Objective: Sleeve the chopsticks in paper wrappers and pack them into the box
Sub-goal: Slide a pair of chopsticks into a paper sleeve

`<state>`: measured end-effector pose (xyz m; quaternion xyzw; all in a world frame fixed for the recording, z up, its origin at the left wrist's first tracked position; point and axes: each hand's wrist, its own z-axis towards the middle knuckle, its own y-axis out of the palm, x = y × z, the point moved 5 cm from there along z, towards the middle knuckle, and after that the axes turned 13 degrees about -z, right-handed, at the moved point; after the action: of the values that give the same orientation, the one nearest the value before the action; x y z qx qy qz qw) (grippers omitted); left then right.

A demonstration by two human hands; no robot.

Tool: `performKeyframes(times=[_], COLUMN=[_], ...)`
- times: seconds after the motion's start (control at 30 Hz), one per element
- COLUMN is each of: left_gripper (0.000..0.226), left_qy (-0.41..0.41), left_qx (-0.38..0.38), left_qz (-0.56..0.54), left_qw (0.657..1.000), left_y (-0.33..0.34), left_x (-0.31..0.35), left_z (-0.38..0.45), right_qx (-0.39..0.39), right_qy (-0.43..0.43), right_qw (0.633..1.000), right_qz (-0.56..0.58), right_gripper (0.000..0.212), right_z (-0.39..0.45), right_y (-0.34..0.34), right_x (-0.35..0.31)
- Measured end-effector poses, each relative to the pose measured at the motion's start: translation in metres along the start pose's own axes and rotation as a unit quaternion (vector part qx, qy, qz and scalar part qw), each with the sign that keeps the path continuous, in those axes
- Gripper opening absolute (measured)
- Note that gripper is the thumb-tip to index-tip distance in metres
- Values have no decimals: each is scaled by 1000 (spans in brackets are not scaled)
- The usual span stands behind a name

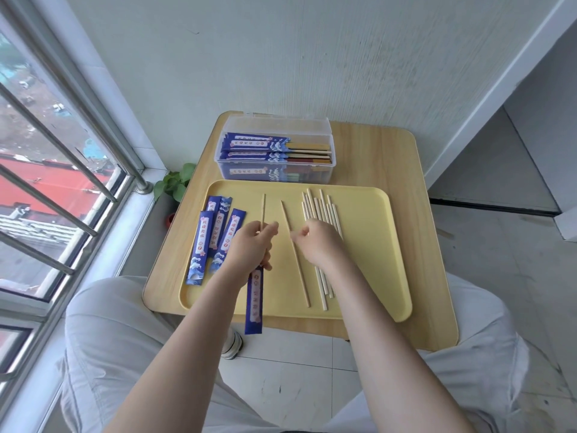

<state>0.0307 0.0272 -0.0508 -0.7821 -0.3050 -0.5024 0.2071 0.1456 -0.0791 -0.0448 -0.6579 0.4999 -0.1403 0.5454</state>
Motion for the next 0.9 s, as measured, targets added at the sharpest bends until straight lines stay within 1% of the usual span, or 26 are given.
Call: performKeyframes(times=[0.03, 0.1, 0.23, 0.3, 0.33, 0.4, 0.47, 0.53, 0.57, 0.6, 0.67, 0.7, 0.77, 0.83, 0.9], left_gripper=[26, 20, 10, 10, 11, 17, 35, 50, 56, 61, 68, 70, 73, 78, 82], left_qy=[-23, -57, -95, -108, -114, -122, -122, -129, -133, -137, -140, -139, -130, -127, -130], left_qx=[-1, 4, 11, 16, 18, 18, 17, 16, 13, 8, -9, -19, -42, -68, -97], left_qz=[-48, -125, -215, -231, -236, -251, -263, -263, -258, -254, -251, -248, -235, -217, -200], left_qw=[999, 990, 972, 967, 965, 960, 957, 956, 957, 957, 958, 959, 962, 966, 966], left_y=[-2, -4, -3, -4, -4, -6, -8, -8, -8, -7, -4, -2, 3, 7, 11], left_x=[-3, -5, -7, -11, -13, -17, -20, -23, -24, -25, -27, -27, -27, -26, -25], left_z=[1, 2, 1, 0, 0, 1, 3, 5, 6, 6, 7, 8, 8, 7, 5], right_qx=[2, 9, 27, 38, 44, 56, 58, 58, 51, 37, 5, -3, 3, 33, 69], right_qy=[4, 10, 6, -1, -2, -4, -25, -42, -43, -44, -62, -75, -94, -90, -73], right_qw=[997, 989, 986, 988, 991, 998, 996, 981, 964, 940, 876, 849, 820, 813, 816], right_qz=[-76, -145, -165, -149, -123, -41, 61, 181, 256, 337, 479, 523, 565, 574, 569], right_gripper=[25, 18, 15, 8, 3, 6, 12, 16, 19, 23, 24, 21, 13, 9, 14], right_z=[0, -3, -8, -8, -8, -7, -7, -9, -10, -11, -11, -11, -9, -6, -2], right_y=[4, 12, 20, 20, 19, 14, 4, -12, -20, -27, -38, -43, -49, -51, -51], right_x=[-2, -6, -17, -19, -18, -15, -11, -7, -5, -4, -4, -4, -1, 5, 11])
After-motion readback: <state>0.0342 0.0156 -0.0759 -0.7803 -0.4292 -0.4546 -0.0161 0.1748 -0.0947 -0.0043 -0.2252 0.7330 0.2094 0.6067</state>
